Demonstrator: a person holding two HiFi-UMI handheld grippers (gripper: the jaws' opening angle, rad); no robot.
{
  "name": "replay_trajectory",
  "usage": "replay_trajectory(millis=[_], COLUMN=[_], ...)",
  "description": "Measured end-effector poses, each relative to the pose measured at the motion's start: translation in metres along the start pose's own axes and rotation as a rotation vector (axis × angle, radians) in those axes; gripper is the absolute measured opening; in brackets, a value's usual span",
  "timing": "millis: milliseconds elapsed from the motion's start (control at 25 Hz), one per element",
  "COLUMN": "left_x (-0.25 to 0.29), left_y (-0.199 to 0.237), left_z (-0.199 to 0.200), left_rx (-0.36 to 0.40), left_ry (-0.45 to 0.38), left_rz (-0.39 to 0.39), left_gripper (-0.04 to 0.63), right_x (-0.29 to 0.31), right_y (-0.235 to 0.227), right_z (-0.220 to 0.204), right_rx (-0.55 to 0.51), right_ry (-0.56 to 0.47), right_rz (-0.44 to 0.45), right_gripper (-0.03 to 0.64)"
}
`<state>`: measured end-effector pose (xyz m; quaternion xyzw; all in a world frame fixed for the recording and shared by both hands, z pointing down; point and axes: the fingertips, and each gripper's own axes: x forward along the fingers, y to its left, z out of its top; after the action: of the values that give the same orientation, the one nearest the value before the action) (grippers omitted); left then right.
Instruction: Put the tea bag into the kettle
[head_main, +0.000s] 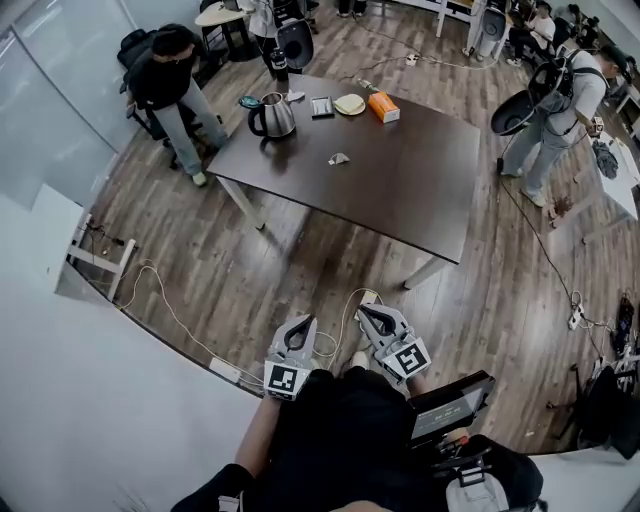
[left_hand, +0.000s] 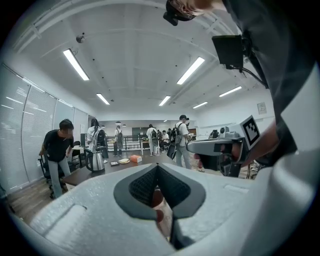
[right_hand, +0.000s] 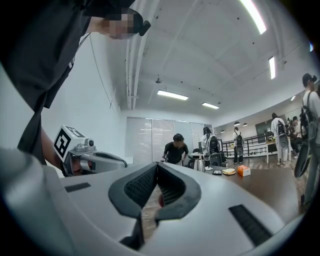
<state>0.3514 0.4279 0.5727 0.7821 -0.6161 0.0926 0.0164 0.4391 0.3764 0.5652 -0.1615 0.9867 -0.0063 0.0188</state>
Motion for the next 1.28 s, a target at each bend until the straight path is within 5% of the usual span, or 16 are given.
replay_trajectory(millis=[360,520,760,1280], left_x=[0.011,0.012,0.012,0.063], left_y=[-0.034,-0.048,-0.051,0.04], left_z=[0.014,-0.003,-0.007,-0.003], left_rx=[0.031,-0.038,-0.023,-0.032], left_ry=[-0.009,-0.003,0.014,-0.057], left_rz=[-0.024,-0.054,-0.007,-0.019], left_gripper=[0.0,0.0,0.0,0.0], right_x=[-0.028,-0.034,-0.017,0.06], right_y=[-0.022,-0.041,-0.039,-0.054], right_z=[-0.013,-0.014,-0.017,-0.012], right_rx=[0.013,0.084,0.083,0.043], right_ry=[0.006,-0.027,-0.03,0.016], right_rz=[0.006,-0.018,0.03,0.033], right_gripper=[0.006,0.006,0.006,0.006])
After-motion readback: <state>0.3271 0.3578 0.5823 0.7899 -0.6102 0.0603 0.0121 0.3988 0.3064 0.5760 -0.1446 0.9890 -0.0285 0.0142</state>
